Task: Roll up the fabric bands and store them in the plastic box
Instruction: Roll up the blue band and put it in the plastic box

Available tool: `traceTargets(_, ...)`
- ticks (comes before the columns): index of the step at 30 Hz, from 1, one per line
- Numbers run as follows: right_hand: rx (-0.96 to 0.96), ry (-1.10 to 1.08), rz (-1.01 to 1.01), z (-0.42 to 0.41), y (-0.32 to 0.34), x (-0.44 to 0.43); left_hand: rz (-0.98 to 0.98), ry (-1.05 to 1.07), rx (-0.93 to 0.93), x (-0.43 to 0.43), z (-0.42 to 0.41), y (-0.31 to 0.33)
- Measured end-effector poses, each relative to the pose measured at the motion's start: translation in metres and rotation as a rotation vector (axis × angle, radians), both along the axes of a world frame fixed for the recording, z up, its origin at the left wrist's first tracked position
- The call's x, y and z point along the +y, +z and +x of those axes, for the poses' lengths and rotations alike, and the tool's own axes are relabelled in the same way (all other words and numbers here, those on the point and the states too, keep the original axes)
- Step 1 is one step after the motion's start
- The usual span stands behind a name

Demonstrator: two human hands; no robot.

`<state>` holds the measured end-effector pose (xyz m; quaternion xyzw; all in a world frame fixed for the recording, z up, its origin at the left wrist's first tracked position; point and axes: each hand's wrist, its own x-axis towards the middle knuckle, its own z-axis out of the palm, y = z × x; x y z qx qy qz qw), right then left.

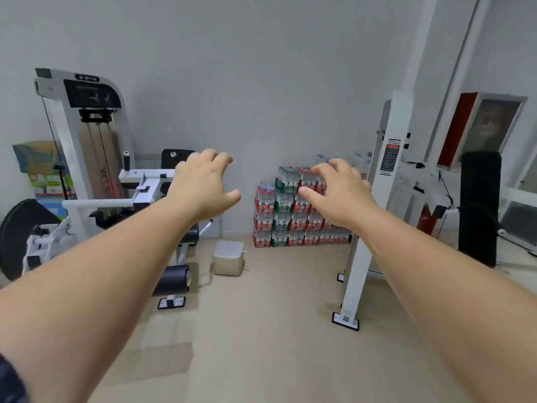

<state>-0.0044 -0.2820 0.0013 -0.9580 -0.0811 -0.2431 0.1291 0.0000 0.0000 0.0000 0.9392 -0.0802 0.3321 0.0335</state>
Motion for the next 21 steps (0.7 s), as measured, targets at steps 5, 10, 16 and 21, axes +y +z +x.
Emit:
traceTargets(5, 0.072, -0.034, -0.049, 0.085, -0.012, 0.018, 0.023, -0.020, 0.088, 0.016, 0.095, -0.012)
traceTargets(10, 0.119, -0.039, -0.043, 0.174, -0.029, 0.016, -0.010, -0.036, 0.162, 0.008, 0.183, -0.028)
traceTargets(16, 0.118, -0.035, -0.018, 0.294, -0.054, -0.019, -0.003, -0.021, 0.186, -0.018, 0.305, -0.043)
traceTargets(21, 0.161, -0.025, 0.017, 0.408, -0.060, -0.066, -0.016, -0.003, 0.220, -0.062, 0.412, -0.051)
